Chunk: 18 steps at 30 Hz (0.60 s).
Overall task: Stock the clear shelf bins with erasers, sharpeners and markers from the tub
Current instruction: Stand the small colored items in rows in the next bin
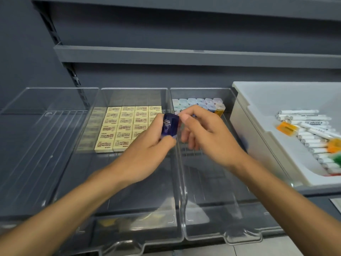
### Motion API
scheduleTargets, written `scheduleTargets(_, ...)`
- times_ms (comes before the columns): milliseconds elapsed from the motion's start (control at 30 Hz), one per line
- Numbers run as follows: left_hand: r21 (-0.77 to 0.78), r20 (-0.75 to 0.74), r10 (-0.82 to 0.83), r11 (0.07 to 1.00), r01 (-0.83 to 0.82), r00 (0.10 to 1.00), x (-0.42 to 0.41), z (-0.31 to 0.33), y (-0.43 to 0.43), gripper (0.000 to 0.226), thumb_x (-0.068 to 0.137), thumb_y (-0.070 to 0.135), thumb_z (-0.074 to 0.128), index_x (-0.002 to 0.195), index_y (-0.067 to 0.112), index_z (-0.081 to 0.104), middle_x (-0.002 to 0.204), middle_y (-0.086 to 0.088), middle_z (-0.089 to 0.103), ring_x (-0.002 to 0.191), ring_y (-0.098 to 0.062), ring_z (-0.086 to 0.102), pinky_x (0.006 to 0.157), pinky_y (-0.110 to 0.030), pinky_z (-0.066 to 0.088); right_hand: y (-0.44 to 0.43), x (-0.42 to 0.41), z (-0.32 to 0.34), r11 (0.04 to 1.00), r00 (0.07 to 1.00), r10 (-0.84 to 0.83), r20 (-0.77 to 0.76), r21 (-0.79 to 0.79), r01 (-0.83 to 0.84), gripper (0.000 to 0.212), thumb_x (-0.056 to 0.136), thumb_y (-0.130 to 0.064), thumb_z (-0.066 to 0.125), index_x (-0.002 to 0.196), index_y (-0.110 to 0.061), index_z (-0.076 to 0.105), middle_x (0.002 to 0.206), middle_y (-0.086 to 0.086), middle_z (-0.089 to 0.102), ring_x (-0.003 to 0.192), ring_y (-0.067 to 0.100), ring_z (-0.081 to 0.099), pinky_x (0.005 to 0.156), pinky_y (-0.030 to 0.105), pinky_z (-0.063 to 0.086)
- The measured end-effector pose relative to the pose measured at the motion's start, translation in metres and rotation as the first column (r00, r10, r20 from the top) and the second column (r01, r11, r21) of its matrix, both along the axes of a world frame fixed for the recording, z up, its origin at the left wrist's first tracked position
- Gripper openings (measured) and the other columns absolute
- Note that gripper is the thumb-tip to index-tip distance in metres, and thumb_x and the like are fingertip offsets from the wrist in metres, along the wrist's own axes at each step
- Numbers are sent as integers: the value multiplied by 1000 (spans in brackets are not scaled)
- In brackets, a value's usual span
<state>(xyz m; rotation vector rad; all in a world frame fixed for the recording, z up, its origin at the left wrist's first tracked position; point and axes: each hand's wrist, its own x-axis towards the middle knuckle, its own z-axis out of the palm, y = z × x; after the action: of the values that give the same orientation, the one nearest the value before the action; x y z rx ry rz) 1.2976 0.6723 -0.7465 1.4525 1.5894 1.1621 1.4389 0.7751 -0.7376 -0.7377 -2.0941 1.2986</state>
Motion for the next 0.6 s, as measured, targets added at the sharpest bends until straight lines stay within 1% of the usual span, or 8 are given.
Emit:
scheduleTargets(100, 76, 24, -45, 996, 43, 999, 11, 3, -1, 19, 99, 33, 55, 117, 27, 52, 107, 12, 67, 101, -6, 63, 90, -32, 51, -15, 11, 9, 991, 994, 75, -76, -107, -83, 18, 95, -24, 59, 104, -8, 58, 66, 7, 59, 56, 15, 54, 52, 22, 45)
scheduleTargets(167, 111, 60, -62, 992, 55, 996, 14, 3, -1, 24, 97, 25, 57, 121, 24, 54, 111, 11, 68, 102, -10, 66, 89, -29, 53, -19, 15, 10, 990, 992, 69, -101, -116, -81, 22, 91, -19, 65, 109, -8, 58, 66, 4, 59, 56, 13, 54, 52, 19, 44)
scheduleTargets(267, 149, 55, -80, 986, 72, 995, 14, -1, 1, 29, 95, 31, 63, 123, 30, 56, 111, -1, 67, 95, -43, 63, 86, -56, 52, -17, 19, 10, 992, 990, 11, -138, -120, -28, 20, 91, -16, 65, 111, -11, 61, 78, 6, 61, 60, 16, 55, 52, 23, 46)
scheduleTargets(300, 160, 36, -76, 985, 69, 996, 13, -2, 2, 29, 94, 32, 63, 123, 33, 57, 107, -2, 66, 87, -45, 61, 80, -56, 54, -14, 20, 11, 991, 989, -12, -146, -137, -8, 20, 92, -15, 64, 112, -12, 62, 85, 8, 63, 63, 15, 57, 53, 25, 48)
scheduleTargets(367, 166, -13, -25, 986, 27, 1000, 8, -8, 4, 29, 94, 25, 64, 120, 35, 57, 91, 7, 60, 65, -25, 55, 62, -34, 50, -8, 19, 12, 977, 984, -63, -164, -209, 28, 22, 94, -12, 61, 116, -10, 61, 97, 13, 67, 65, 12, 60, 56, 27, 51)
scheduleTargets(400, 169, -47, 5, 986, 3, 999, 5, -11, 5, 30, 93, 22, 65, 119, 35, 58, 88, 10, 57, 61, -15, 50, 59, -26, 44, -4, 19, 13, 969, 981, -87, -172, -244, 43, 22, 94, -10, 59, 116, -8, 61, 101, 16, 68, 64, 11, 59, 56, 26, 51)
scheduleTargets(500, 165, -67, 54, 985, -42, 996, 4, -15, 8, 22, 92, 15, 67, 108, 29, 67, 79, 16, 55, 57, -7, 45, 59, -18, 40, 8, 15, 10, 951, 976, -128, -177, -300, 71, 21, 94, -7, 58, 115, -2, 61, 99, 22, 66, 62, 12, 59, 57, 24, 53)
scheduleTargets(600, 150, -18, 115, 982, -111, 993, 5, -15, 14, 16, 91, 8, 67, 93, 23, 71, 66, 17, 57, 52, -3, 46, 53, -14, 39, 9, 5, -1, 938, 989, -72, -128, -347, 24, 21, 95, -8, 59, 112, 4, 59, 96, 23, 69, 75, 19, 67, 71, 28, 58)
